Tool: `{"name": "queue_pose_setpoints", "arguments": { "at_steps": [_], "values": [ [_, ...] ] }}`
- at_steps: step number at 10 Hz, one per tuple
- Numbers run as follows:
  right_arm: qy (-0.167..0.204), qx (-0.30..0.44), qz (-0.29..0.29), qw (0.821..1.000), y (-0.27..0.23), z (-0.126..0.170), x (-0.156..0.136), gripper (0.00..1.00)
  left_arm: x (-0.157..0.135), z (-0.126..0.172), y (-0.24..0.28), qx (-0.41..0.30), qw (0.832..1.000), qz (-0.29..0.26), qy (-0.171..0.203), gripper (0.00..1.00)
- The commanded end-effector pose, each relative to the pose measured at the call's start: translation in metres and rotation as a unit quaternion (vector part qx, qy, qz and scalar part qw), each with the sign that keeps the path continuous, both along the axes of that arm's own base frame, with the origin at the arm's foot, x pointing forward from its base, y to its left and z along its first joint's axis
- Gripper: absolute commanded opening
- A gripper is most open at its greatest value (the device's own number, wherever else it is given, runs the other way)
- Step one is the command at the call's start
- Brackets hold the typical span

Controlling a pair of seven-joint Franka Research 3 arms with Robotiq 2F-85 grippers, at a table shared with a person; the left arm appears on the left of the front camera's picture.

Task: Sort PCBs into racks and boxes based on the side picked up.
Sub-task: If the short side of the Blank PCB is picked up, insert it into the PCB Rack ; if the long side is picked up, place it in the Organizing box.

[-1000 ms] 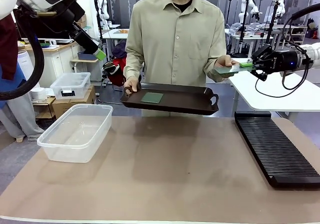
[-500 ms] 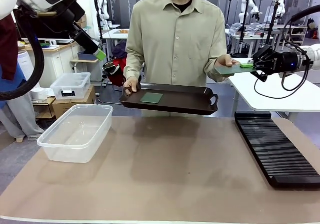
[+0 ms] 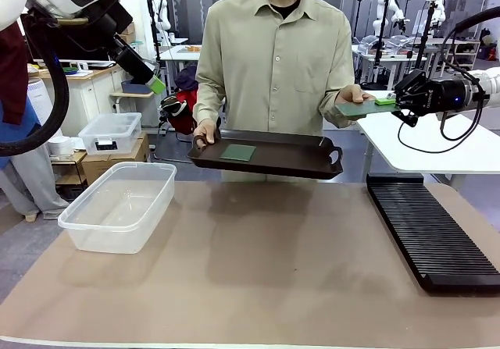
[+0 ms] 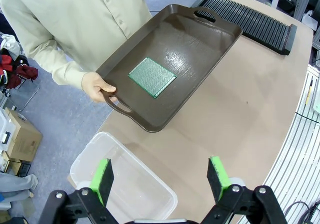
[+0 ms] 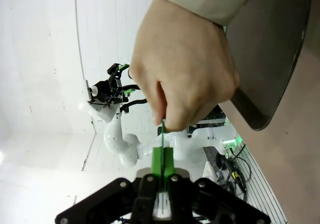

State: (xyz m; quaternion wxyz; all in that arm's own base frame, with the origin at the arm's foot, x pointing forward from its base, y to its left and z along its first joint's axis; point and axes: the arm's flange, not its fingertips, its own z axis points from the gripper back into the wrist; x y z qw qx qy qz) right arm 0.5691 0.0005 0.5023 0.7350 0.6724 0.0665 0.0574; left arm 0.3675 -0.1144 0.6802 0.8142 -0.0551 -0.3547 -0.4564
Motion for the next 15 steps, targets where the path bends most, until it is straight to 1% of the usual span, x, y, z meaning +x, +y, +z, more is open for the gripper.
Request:
{"name": "queue_pose_setpoints", "arguments": {
  "at_steps": [1,15],
  "values": [
    [0.001,0.004,0.002,1.0,0.0006,-0.0011,-0.001,0.0,-0.0001,-0.002,0.0007,0.0,1.0,0.001,0.002,1.0],
    [0.001,0.004,0.002,1.0,0.0006,-0.0011,-0.001,0.0,-0.0001,-0.002,0.0007,0.0,1.0,0.001,0.002,1.0]
  ]
}}
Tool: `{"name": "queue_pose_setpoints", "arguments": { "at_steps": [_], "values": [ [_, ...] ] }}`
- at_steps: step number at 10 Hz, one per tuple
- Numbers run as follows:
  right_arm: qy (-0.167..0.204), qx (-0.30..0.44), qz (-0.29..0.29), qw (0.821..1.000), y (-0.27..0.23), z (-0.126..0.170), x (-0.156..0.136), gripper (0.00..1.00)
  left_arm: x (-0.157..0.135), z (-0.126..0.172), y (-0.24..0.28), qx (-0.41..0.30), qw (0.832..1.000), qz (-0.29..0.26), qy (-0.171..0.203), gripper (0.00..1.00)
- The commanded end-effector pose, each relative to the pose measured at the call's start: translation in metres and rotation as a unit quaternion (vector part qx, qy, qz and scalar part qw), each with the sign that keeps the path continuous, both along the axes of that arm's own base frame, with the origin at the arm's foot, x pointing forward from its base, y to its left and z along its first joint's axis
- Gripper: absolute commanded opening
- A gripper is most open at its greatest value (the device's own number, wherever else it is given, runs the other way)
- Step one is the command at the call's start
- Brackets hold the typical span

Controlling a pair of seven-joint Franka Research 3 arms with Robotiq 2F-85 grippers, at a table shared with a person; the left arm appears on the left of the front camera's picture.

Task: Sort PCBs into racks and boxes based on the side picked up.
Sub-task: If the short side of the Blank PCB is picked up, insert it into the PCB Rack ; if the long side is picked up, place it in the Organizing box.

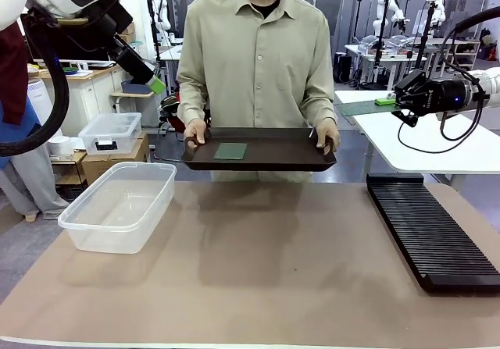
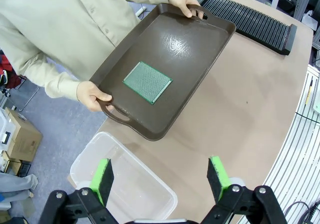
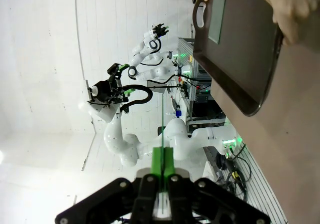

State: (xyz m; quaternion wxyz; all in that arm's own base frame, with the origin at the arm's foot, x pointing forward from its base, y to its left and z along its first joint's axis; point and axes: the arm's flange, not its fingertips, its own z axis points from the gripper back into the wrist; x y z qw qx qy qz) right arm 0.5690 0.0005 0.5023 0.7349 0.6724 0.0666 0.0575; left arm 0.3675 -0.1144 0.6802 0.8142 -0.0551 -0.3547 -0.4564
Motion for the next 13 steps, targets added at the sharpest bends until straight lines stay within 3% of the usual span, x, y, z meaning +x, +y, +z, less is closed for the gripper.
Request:
{"name": "queue_pose_setpoints", "arguments": {
  "at_steps": [1,6,8,9,10,11,13],
  "values": [
    [0.001,0.004,0.002,1.0,0.001,-0.001,-0.001,0.0,0.0,-0.002,0.001,0.0,1.0,0.001,0.002,1.0],
    [0.0,0.0,0.0,1.0,0.0,0.0,0.0,0.02,0.0,-0.002,0.001,0.0,1.0,0.001,0.002,1.0],
    [-0.126,-0.022,-0.008,0.992,-0.01,0.015,-0.014,0.02,0.0,-0.002,0.001,0.0,1.0,0.001,0.002,1.0],
    [-0.163,-0.031,0.013,0.986,-0.019,0.021,-0.022,0.02,0.0,-0.002,0.001,0.0,1.0,0.001,0.002,1.0],
    [-0.272,-0.013,0.012,0.962,-0.024,0.025,-0.024,0.02,0.0,-0.002,0.001,0.0,1.0,0.001,0.002,1.0],
    [-0.305,-0.028,0.024,0.952,-0.031,0.028,-0.032,0.02,0.0,-0.002,0.001,0.0,1.0,0.001,0.002,1.0],
    [-0.429,-0.052,0.021,0.901,-0.047,0.034,-0.037,0.02,0.0,-0.002,0.001,0.0,1.0,0.001,0.002,1.0]
  ]
}}
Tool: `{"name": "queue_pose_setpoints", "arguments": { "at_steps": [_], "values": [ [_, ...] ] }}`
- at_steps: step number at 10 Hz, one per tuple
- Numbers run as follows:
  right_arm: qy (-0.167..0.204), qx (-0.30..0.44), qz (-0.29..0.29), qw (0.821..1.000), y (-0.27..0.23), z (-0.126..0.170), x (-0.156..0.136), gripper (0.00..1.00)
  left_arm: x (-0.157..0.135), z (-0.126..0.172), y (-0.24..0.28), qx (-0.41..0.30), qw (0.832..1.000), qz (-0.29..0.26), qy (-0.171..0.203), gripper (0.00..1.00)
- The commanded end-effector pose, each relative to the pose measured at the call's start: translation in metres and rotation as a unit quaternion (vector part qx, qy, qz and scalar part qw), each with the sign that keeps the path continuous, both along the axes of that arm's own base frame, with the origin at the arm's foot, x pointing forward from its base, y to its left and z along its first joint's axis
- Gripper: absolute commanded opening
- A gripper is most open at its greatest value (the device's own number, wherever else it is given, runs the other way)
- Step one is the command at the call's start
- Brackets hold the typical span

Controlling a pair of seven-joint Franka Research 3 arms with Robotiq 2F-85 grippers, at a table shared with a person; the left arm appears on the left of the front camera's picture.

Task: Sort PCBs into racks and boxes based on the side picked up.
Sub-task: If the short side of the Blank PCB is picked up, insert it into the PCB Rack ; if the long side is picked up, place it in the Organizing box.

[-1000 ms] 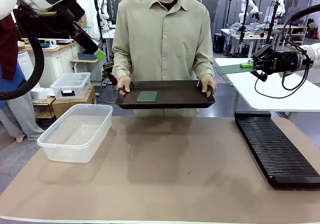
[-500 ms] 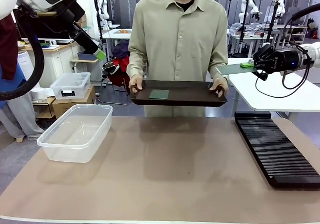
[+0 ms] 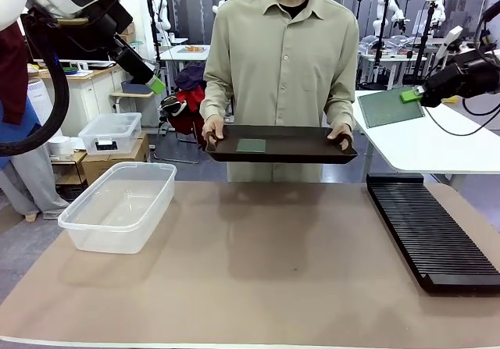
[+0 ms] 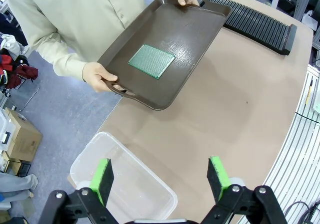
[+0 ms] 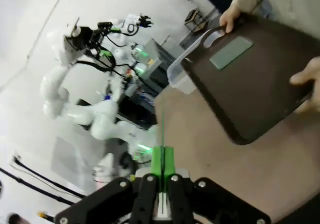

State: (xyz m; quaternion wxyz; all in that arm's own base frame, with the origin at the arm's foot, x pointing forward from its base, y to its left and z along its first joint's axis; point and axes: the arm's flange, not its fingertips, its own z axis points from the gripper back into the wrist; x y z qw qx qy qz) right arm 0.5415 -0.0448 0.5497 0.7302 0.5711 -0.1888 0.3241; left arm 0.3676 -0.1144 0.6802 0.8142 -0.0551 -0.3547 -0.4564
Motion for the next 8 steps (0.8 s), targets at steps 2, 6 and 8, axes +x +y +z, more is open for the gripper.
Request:
{"name": "queue_pose_setpoints", "arguments": {
  "at_steps": [2,6,8],
  "values": [
    [-0.155,-0.038,0.0,0.987,-0.025,-0.011,-0.017,0.02,0.0,-0.002,0.001,0.0,1.0,0.001,0.002,1.0],
    [-0.185,-0.044,-0.012,0.982,-0.045,-0.007,-0.007,0.02,0.0,-0.002,0.001,0.0,1.0,0.001,0.002,1.0],
    [-0.185,-0.044,-0.012,0.982,-0.045,-0.007,-0.007,0.02,0.0,-0.002,0.001,0.0,1.0,0.001,0.002,1.0]
  ]
}}
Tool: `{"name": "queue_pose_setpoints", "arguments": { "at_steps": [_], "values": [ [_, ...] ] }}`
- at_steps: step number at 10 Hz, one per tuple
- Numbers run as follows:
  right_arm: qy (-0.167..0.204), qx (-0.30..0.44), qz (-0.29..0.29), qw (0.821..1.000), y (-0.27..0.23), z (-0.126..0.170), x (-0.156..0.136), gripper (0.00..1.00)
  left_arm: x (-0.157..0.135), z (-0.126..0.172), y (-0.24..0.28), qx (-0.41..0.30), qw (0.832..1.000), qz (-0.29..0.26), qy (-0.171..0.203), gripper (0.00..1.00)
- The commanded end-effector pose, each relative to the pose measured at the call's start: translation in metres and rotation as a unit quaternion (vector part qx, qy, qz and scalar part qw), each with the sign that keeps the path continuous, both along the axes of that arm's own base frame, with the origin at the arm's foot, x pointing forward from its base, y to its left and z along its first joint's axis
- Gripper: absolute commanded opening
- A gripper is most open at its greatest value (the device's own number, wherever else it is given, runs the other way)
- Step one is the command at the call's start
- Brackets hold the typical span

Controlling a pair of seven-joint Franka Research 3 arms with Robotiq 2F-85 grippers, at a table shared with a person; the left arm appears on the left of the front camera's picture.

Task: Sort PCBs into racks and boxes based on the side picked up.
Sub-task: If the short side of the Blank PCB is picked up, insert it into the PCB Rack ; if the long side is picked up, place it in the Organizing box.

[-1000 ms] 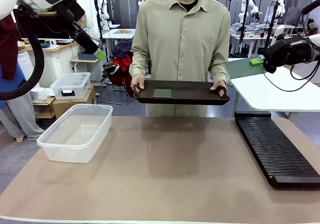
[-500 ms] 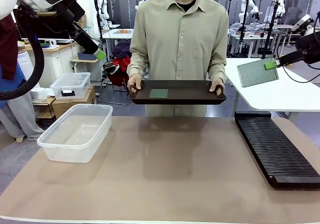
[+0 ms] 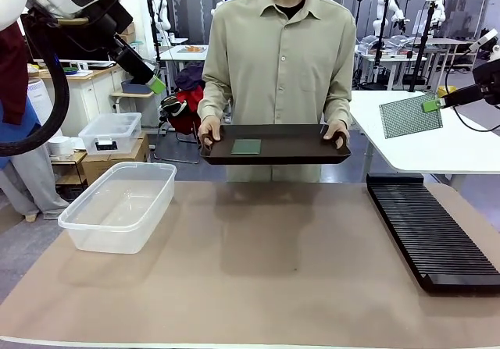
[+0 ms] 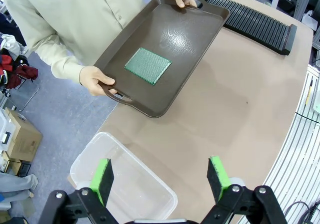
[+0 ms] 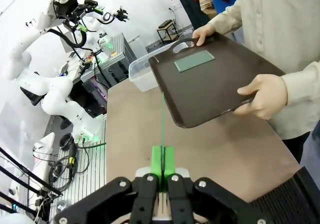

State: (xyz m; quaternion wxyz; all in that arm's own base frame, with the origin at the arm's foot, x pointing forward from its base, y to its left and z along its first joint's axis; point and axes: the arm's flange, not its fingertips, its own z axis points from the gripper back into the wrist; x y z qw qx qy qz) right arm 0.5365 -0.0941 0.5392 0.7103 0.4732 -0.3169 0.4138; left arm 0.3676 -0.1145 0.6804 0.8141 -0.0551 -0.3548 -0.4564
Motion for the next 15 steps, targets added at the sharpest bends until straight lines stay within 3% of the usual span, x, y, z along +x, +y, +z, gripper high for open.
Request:
{"name": "queue_pose_setpoints", "arguments": {
  "at_steps": [1,3,6,7,9,12,13,14,15],
  "values": [
    [0.003,0.002,-0.004,1.0,-0.003,-0.003,0.0,0.02,0.0,-0.002,0.001,0.0,1.0,0.001,0.002,1.0],
    [-0.04,0.009,0.026,0.999,-0.014,-0.021,0.018,0.02,0.0,-0.002,0.001,0.0,1.0,0.001,0.002,1.0],
    [-0.113,-0.048,0.14,0.983,-0.048,-0.04,0.037,0.02,0.0,-0.002,0.001,0.0,1.0,0.001,0.002,1.0],
    [-0.126,-0.052,0.159,0.978,-0.059,-0.046,0.04,0.02,0.0,-0.002,0.001,0.0,1.0,0.001,0.002,1.0],
    [-0.192,-0.063,0.175,0.964,-0.079,-0.054,0.051,0.02,0.0,-0.002,0.001,0.0,1.0,0.001,0.002,1.0],
    [-0.226,-0.086,0.135,0.961,-0.093,-0.087,0.074,0.02,0.0,-0.002,0.001,0.0,1.0,0.001,0.002,1.0],
    [-0.216,-0.087,0.115,0.966,-0.093,-0.097,0.078,0.02,0.0,-0.002,0.001,0.0,1.0,0.001,0.002,1.0],
    [-0.171,-0.049,0.104,0.978,-0.093,-0.101,0.08,0.02,0.0,-0.002,0.001,0.0,1.0,0.001,0.002,1.0],
    [-0.21,-0.091,0.133,0.964,-0.098,-0.093,0.072,0.02,0.0,-0.002,0.001,0.0,1.0,0.001,0.002,1.0]
  ]
}}
